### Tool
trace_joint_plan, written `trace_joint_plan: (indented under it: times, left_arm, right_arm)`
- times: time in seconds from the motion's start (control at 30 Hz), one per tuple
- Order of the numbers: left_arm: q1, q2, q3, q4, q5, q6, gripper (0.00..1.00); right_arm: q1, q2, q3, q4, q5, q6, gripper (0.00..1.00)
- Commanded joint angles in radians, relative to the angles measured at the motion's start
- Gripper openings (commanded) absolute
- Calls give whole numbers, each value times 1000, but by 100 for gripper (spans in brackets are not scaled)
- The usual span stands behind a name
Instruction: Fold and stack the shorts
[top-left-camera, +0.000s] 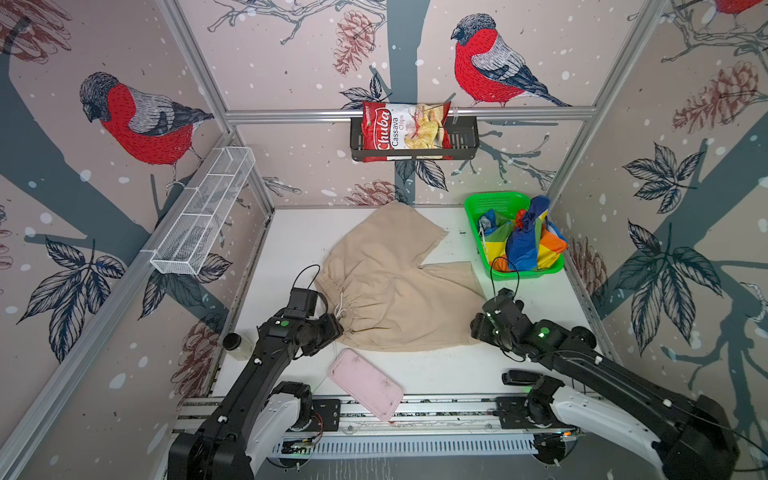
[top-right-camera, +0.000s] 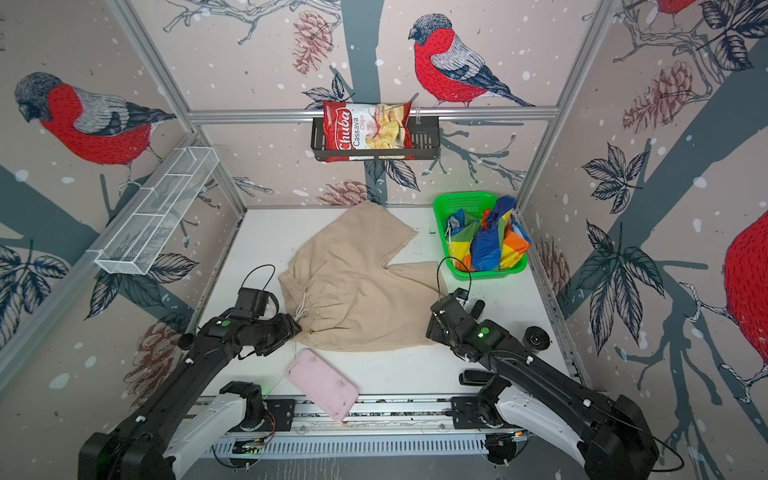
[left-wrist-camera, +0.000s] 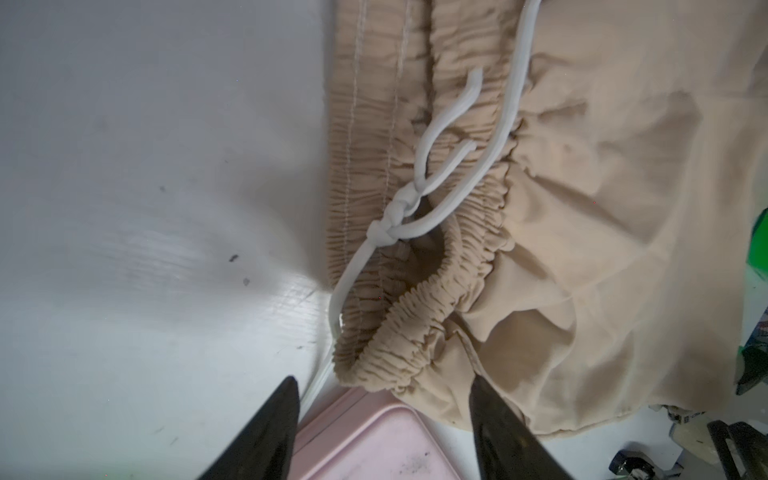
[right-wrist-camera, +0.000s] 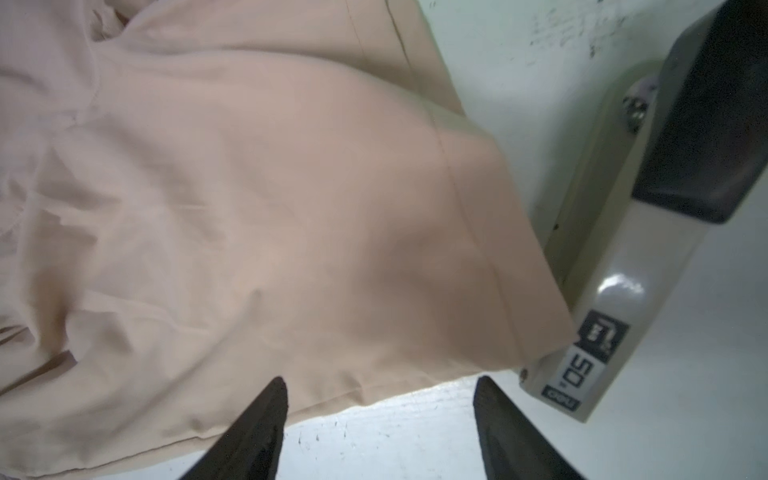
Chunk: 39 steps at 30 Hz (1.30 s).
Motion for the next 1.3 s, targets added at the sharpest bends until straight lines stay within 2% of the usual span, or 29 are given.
trace_joint_plan:
  times: [0.0,0.17,0.33,0.4,0.67,0.97,1.07,1.1,1.13,1.2,1.27]
  left_arm:
    - [-22,40,-34,110,11,-51,61]
    - [-24,83,-54,163,-9,-51,45]
    - [-24,103,-50,200,-20,-62,10]
    - [-24,115,-42,201,-30,-65,0]
    - [-9,181,28,119,-142,-81,0]
    - [114,142,58,117,-160,-75,0]
    - [115,136,82,103,-188,-63,0]
    - [115,138,93,95,-198,-62,0]
    - [115,140,99,92,-202,-60,0]
    - [116,143,105,90,-199,-59,0]
    - [116,146,114,88,-186,-59,0]
  right_arm:
    - [20,17,-27,17,-23,56,72]
    - [26,31,-57,28,-39,77,72]
    - [27,30,-85,41,-41,97,74]
    - [24,28,-113,94,-52,111,74]
    - [-18,66,-150,271,-76,121,77]
    - [-41,194,-114,351,-123,98,78]
    - [-45,200,-124,355,-123,99,72]
    - [-48,195,-130,352,-122,99,67]
    - [-50,186,-135,349,-123,104,56]
    - [-57,154,-148,349,-124,113,26]
    - [-69,117,-143,328,-123,116,8]
